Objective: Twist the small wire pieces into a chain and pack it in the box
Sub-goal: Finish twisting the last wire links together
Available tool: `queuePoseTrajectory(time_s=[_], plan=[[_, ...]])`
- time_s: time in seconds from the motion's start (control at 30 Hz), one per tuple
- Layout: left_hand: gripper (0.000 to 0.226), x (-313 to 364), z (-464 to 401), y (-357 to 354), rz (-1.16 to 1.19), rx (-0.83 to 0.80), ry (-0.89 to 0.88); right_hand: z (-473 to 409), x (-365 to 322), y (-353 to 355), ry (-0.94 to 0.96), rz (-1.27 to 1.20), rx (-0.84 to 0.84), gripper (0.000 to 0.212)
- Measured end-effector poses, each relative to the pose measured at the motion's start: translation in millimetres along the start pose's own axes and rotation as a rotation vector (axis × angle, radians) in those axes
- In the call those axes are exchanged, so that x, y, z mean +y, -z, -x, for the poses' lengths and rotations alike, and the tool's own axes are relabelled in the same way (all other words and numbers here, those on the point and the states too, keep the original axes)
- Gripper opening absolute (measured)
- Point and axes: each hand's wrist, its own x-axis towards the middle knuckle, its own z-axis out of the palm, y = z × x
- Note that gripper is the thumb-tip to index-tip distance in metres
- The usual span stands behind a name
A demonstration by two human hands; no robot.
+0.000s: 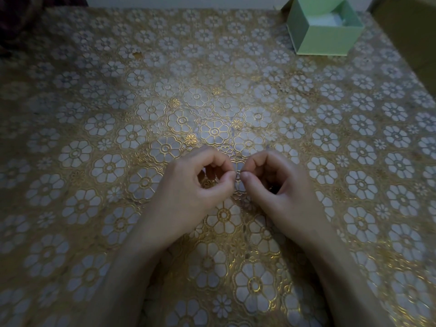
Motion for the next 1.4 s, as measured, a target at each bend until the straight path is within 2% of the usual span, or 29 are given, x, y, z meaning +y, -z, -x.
queuePoseTrajectory(time_s=[0.4,0.67,0.83,1.03,1.27,1.4], plan=[[0.013,-0.2,0.2,-1.9,-0.052,-0.005,-0.025,0.9,0.9,-2.4,0.052,0.127,0.016,0.010],[0.011,-3.0,0.5,-1.0,-0.094,0.002,0.001,0.1,3.0,-2.4,0.022,0.088,0.034,0.011],[0.015,-1.6,0.9,-1.8,-0.056,0.004,0.029,0.3,1.0,-0.8,-0.013,-0.031,0.011,0.009],[0.009,-4.5,0.6,-2.1,-0.103,-0.034,-0.005,0.0,-2.5,2.1,-0.030,-0.100,-0.039,0.010],[0.015,-1.4,0.7,-0.2,0.018,0.001,0.039,-0.8,-3.4,3.8,-0.102,-0.247,-0.063,0.010],[0.013,-0.5,0.6,0.7,0.021,-0.007,0.028,-0.7,-5.3,3.0,-0.090,-0.215,-0.072,0.008]])
